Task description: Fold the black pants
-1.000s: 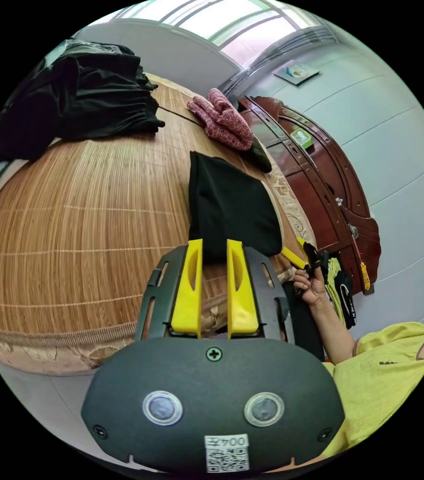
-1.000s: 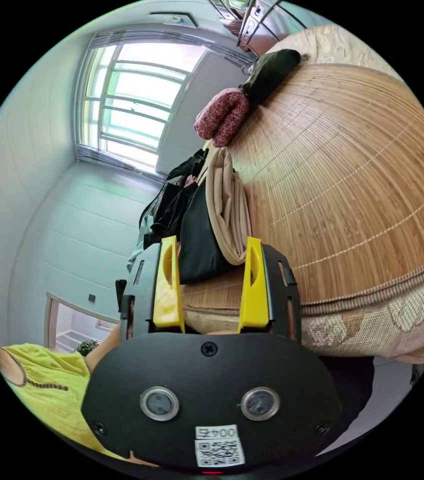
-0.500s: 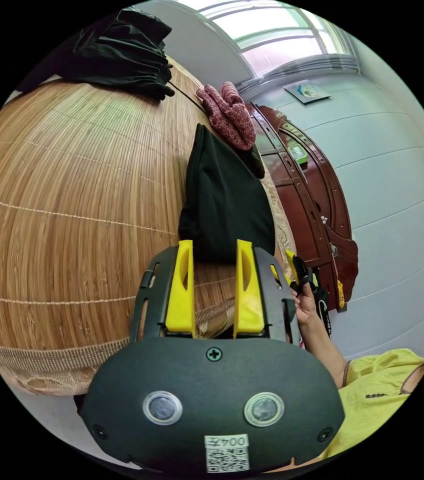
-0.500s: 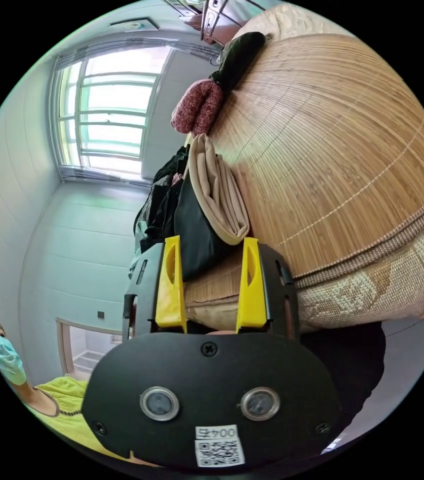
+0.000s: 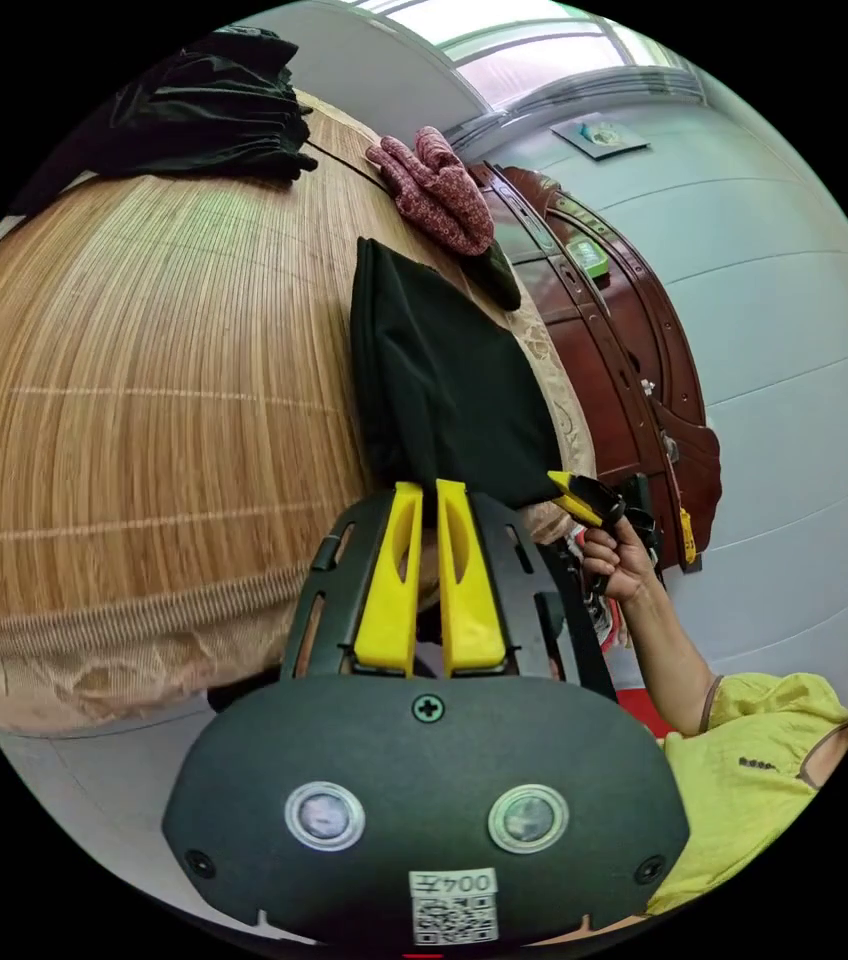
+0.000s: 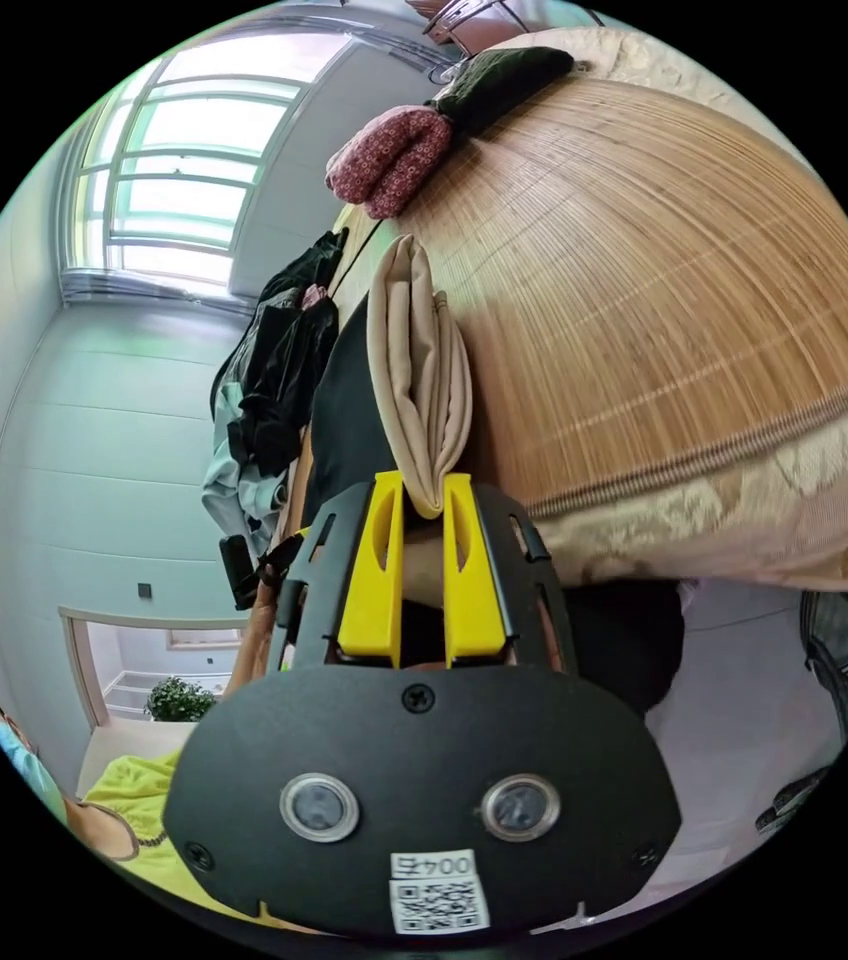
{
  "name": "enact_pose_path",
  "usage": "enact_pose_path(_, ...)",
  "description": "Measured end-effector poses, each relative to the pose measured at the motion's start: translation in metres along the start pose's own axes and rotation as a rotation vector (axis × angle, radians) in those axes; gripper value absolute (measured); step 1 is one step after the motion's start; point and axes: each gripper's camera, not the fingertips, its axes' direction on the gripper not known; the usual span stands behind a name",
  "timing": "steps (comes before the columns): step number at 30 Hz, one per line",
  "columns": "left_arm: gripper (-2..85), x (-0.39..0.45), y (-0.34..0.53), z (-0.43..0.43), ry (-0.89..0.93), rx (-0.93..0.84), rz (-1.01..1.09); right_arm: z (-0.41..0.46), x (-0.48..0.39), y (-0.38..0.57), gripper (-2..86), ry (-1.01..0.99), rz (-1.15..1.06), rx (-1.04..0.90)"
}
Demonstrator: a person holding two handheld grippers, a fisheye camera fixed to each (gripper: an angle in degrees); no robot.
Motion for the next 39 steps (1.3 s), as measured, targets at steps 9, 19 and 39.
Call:
enact_pose_path(9,4.7,0.015,0.088,-0.007,-0.075,0.008,0.032,0.021,0.019,0.083,9.5,-0.031,-0.02,-0.03)
enact_pose_path(19,3.2,0.088,0.054,-0.02,-0.202,0.23,0.185,0.015,-0.025,0.044,13.8,0.085,-0.214,0.092)
enact_pose_path(39,1.7,0.135,-0.047,0.204,-0.668,0.032,0.335,0.163,-0.055,-0.028,5.1,0.305,-0.312,-0.031)
